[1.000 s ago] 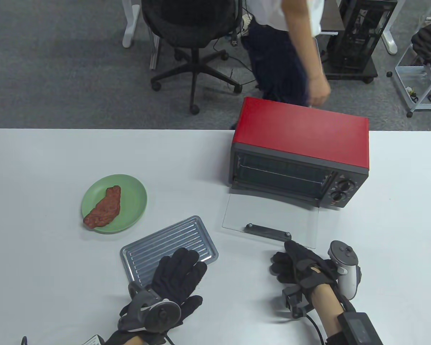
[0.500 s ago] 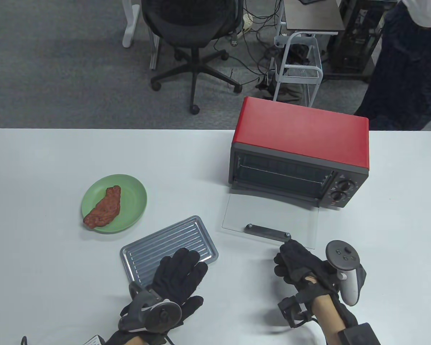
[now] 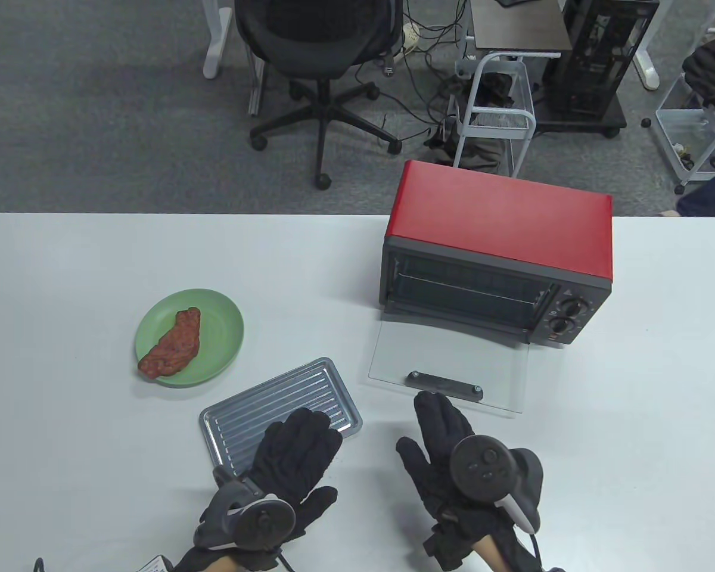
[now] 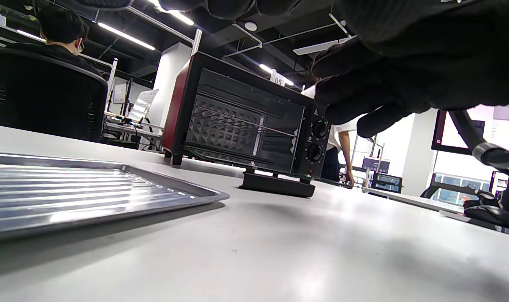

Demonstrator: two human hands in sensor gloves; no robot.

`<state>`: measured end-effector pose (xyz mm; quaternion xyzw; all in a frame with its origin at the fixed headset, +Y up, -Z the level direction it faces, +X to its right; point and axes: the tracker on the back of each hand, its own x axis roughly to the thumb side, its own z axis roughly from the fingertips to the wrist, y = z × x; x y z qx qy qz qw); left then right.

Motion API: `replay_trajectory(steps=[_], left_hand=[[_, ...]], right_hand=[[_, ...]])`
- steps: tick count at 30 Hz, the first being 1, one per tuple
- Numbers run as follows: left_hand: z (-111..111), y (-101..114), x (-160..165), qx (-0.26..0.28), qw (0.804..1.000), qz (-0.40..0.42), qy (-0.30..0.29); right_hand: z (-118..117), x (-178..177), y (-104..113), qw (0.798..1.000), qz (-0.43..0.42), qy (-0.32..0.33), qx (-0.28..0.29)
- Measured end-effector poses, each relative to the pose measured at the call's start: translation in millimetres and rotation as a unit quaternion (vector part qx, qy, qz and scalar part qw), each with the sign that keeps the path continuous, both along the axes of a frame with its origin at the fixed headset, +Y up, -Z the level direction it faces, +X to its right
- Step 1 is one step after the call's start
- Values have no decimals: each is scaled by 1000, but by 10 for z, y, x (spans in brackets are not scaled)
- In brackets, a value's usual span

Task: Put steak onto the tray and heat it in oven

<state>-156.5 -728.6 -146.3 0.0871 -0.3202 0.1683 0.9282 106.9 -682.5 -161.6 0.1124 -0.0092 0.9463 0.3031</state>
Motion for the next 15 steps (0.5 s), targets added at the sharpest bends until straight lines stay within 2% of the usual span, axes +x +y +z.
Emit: replay_trajectory(steps=[9,15], left_hand=[[-35,-9,-34,-8,1000,12,6],[-39,-5,-32,-10,1000,10,8]], right_hand=[[225,-212,-142,991,101,39,79],[329,-276,-254,984,119,56,119]])
